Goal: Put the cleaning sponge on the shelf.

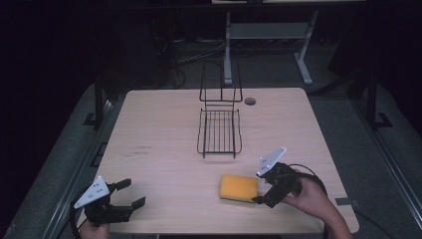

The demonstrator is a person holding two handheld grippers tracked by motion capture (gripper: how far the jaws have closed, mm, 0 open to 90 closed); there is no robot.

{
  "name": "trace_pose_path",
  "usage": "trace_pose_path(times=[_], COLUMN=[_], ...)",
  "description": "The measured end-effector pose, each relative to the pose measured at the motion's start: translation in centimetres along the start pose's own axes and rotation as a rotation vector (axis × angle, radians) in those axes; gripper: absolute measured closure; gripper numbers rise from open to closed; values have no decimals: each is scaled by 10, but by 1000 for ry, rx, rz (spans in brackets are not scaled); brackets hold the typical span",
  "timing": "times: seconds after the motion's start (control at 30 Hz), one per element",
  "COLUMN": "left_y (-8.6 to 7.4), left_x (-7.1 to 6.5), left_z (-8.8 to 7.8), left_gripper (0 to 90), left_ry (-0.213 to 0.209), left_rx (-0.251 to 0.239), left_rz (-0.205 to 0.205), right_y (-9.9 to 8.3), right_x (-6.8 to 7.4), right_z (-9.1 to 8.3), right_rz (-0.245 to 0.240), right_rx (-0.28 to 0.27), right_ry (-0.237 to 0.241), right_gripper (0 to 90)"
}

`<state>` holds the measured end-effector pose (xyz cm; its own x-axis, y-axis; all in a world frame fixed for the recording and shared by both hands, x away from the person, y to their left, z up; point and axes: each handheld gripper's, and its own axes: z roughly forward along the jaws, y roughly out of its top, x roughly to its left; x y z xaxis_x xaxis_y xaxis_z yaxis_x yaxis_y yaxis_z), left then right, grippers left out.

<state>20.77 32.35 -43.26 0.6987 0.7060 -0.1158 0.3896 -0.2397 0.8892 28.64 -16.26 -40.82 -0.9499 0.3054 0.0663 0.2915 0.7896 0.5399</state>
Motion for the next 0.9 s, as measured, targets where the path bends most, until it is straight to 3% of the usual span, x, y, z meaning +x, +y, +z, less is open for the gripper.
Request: trace_pose_path(times=[0.63, 0.9], left_y=[0, 0], left_x=[0, 0], left_z=[0, 0], left_gripper=[140, 140], left_ry=[0, -3], left_rx=[0, 0], left_rz=[6, 7], right_y=[26, 30], right_x=[-3, -7], right_z=[18, 23], right_rz=[-60, -51], right_rx=[30, 46], right_ry=[29, 35], right_gripper=[154, 154])
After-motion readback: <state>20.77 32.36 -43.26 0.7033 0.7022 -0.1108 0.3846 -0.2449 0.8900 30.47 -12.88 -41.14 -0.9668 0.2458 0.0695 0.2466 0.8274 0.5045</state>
